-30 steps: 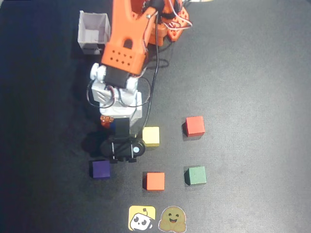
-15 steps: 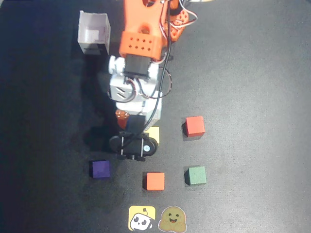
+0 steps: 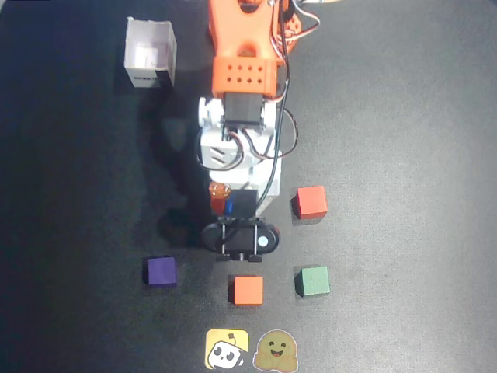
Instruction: Put the blue cube on top of the yellow cube.
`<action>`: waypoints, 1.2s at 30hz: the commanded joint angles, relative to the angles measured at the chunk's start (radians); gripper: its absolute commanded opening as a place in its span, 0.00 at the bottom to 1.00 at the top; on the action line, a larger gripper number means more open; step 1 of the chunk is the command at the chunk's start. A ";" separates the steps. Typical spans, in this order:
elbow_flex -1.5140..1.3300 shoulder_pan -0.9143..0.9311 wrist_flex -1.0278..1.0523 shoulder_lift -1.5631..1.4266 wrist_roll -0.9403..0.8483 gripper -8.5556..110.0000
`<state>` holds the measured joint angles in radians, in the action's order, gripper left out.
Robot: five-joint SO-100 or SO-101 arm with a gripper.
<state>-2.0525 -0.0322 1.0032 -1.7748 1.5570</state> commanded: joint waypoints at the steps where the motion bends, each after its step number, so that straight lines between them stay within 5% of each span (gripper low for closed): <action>1: 0.041 -0.009 -0.029 0.003 -0.052 0.14; 36: 0.034 -0.017 -0.064 0.043 -0.058 0.21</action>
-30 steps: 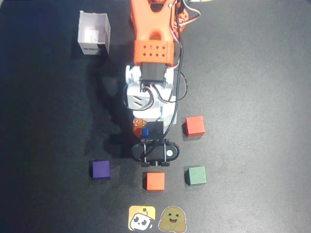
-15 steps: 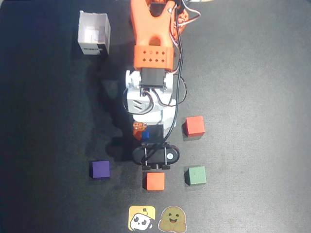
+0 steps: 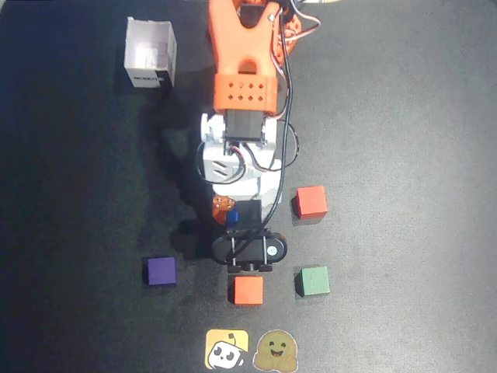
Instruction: Put the blue cube on top of the yellow cube.
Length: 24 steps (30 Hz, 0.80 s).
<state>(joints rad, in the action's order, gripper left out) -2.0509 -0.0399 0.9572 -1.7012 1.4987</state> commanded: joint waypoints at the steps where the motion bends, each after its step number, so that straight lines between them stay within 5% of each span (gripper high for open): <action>1: 0.031 -0.011 -0.018 -0.034 0.002 0.21; 24: -0.049 -0.023 0.025 -0.276 0.049 0.27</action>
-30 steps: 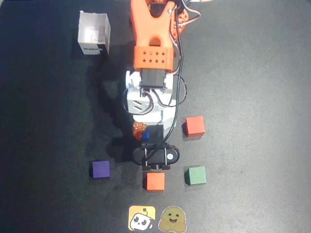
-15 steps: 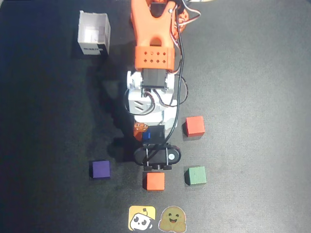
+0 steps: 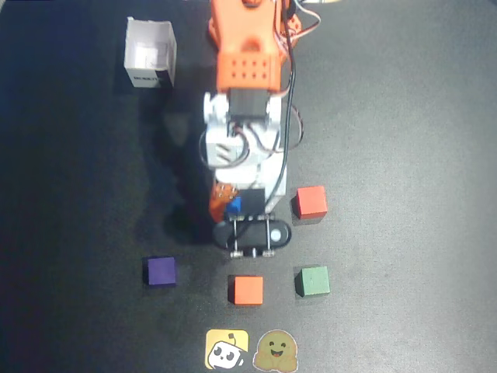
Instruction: Put the blue cube on top of the yellow cube.
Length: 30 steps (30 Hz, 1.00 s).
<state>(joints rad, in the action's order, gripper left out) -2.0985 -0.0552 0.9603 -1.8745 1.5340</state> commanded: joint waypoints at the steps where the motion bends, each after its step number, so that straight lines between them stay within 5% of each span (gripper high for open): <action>1: -0.015 -0.008 0.035 -0.140 0.021 0.27; 4: -0.106 -0.008 0.040 -0.287 0.021 0.27; 9: -0.308 -0.008 -0.011 -0.503 -0.009 0.07; 23: -0.749 0.006 0.054 -1.192 -0.107 0.08; 30: -0.773 0.008 0.107 -1.218 -0.104 0.08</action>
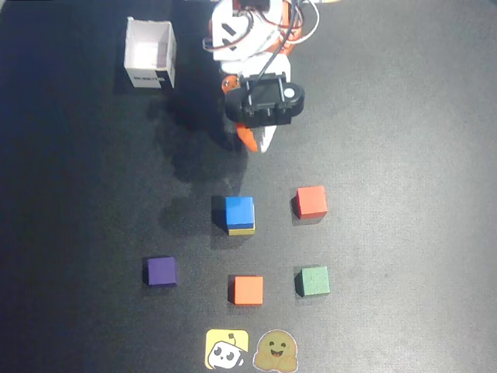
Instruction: Put the blue cube on top of the yellow cube.
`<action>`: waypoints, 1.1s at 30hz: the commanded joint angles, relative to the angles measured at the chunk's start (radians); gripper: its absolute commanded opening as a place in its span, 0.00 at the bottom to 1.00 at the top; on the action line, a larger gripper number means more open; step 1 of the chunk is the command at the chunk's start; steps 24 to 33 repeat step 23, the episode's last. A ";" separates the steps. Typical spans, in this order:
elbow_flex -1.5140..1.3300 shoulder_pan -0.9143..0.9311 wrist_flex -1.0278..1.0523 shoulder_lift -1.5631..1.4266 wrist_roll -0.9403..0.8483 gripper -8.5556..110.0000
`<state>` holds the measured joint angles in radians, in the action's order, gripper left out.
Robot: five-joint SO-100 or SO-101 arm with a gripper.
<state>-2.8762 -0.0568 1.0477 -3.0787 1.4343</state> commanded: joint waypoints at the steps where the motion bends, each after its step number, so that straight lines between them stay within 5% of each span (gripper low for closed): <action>1: 0.005 0.011 0.034 -0.014 0.002 0.08; 12: 0.003 0.012 0.215 -0.014 0.078 0.08; 33: 0.003 0.003 0.219 -0.014 0.075 0.08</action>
